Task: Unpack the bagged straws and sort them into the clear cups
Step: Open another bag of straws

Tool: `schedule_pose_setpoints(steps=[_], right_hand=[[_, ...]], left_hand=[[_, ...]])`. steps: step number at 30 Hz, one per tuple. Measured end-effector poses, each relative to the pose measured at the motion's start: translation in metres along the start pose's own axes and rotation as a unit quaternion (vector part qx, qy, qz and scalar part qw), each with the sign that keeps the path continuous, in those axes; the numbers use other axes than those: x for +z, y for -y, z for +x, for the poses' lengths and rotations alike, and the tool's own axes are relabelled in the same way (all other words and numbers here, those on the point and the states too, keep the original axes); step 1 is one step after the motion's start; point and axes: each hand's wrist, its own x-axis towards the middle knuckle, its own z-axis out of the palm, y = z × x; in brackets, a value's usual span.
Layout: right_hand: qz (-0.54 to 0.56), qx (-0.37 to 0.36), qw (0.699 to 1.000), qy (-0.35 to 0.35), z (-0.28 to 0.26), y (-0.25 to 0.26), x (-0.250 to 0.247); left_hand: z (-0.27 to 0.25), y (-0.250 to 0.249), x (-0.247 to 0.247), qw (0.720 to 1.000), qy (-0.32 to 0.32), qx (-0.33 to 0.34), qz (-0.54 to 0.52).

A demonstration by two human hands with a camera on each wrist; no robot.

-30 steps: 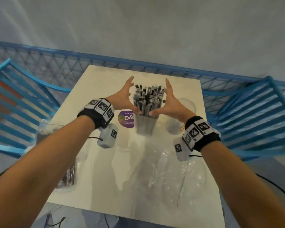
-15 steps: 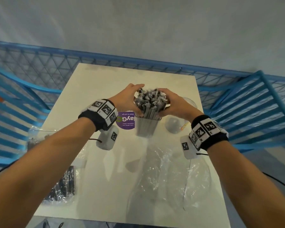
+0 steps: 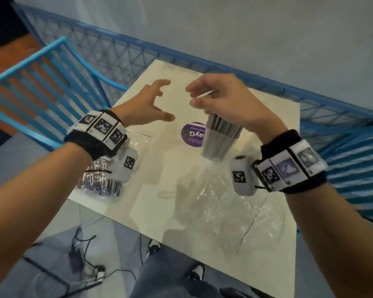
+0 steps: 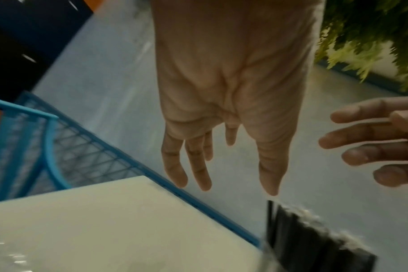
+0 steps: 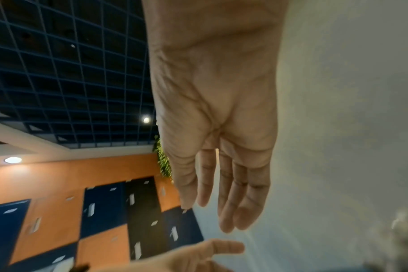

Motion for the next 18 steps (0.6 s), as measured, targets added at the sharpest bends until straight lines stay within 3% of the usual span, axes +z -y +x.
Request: schedule_pose_setpoints(steps=[3,8,14,18], right_hand=[[0.001,0.011,0.994,0.110,0.025,0.004,0.058],[0.015,0.135,0.967,0.217,0.080,-0.022,0.157],[-0.015,0.317,0.925,0.206,0.113,-0.086,0.251],[-0.032,0.306,0.933,0.187,0.124,-0.092,0.288]], left_hand=[[-0.018,0.049,-0.021,0.997,-0.014,-0.071,0.030],[-0.037,0.144,-0.045,0.979,-0.059,-0.189,0.048],[-0.055,0.262,-0.038,0.943,-0.049,-0.327,0.030],[-0.051,0.296,-0.034,0.943,-0.024,-0.325,-0.064]])
